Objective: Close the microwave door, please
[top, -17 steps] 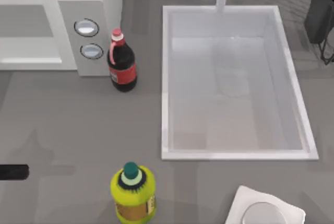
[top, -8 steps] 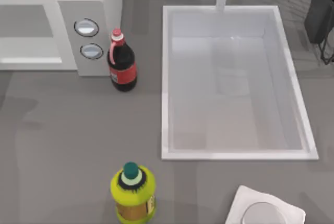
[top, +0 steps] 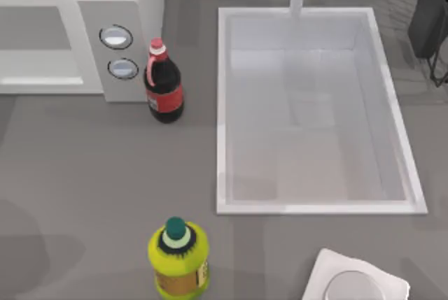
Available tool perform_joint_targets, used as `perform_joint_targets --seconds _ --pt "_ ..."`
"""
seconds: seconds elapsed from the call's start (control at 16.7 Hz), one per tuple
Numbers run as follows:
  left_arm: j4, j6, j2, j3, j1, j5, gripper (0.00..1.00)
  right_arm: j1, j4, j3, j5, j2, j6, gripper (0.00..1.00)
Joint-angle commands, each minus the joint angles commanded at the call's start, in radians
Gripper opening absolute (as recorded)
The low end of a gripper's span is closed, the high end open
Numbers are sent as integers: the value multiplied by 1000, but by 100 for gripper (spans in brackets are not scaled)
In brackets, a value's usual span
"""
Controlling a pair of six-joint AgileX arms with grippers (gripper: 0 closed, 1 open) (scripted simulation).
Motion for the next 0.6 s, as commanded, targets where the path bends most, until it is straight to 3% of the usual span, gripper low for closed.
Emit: perform_joint_targets --seconds 0.3,0.6 --pt "-102 144 259 99 161 103 0 0 0 0 0 0 0 100" --pt "-118 167 294 99 183 119 0 0 0 0 0 0 0 100"
